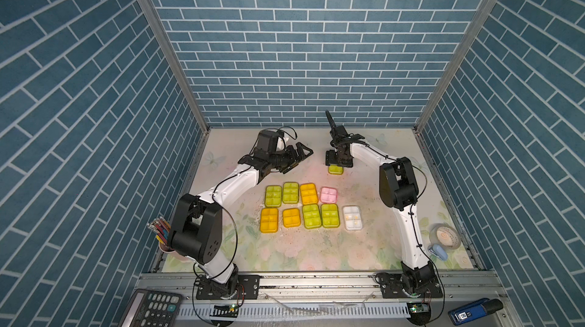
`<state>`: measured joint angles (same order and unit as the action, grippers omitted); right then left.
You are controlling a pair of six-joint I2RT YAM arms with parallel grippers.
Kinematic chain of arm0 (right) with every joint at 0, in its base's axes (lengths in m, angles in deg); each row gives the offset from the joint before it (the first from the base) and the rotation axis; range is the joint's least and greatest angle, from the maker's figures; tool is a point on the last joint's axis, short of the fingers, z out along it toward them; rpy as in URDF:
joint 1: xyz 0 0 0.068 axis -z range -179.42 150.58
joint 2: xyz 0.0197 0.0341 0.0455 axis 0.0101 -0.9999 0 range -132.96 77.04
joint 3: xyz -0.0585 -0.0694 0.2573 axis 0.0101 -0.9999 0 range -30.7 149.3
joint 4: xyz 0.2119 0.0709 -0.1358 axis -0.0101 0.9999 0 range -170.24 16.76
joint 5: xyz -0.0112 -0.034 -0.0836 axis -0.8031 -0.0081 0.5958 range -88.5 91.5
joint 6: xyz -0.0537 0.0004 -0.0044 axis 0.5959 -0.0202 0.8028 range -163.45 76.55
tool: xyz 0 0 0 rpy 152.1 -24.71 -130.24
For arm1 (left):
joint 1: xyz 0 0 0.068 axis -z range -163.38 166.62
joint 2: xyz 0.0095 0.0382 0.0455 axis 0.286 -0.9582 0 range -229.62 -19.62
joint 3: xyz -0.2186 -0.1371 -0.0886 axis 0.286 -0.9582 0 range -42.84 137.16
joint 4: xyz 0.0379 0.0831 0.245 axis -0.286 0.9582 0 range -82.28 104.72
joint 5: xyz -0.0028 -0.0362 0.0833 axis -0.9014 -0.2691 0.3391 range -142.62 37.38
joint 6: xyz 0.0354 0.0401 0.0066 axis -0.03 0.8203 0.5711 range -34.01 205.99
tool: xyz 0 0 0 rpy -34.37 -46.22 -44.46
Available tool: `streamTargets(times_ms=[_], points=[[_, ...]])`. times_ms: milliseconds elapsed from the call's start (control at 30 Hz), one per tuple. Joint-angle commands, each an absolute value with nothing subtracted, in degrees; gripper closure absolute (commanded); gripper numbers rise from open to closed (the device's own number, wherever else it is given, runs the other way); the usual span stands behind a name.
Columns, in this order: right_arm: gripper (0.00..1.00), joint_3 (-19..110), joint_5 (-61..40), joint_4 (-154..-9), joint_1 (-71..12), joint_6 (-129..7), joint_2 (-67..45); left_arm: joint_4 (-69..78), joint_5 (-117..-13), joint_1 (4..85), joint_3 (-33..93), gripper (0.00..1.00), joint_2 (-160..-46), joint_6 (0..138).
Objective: Close pillboxes
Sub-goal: Move the pillbox to the center of the board.
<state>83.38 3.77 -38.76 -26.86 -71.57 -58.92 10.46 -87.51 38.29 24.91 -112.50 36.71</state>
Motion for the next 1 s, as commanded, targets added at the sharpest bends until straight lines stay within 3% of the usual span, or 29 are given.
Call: streamTargets(times_ms=[0,167,667,967], points=[[0.25,83.78,8.21,-36.05,-27.14,-71.31,-59.88,9.55,-88.13,37.46,24.01,0.01,-112.21,36.76],[0.34,70.72,9.67,-46.55,-27.20,-71.40,-51.59,9.32,-88.21,37.28,23.96,0.00,-112.23,36.54],[0.35,37.48,4.28,-57.60,-27.36,-73.78,-26.50,8.65,-88.21,37.34,23.52,0.01,-112.36,36.06],[0.35,29.08,1.48,-62.70,-28.39,-75.79,-24.59,7.30,-88.99,37.36,22.99,0.00,-112.78,34.92]])
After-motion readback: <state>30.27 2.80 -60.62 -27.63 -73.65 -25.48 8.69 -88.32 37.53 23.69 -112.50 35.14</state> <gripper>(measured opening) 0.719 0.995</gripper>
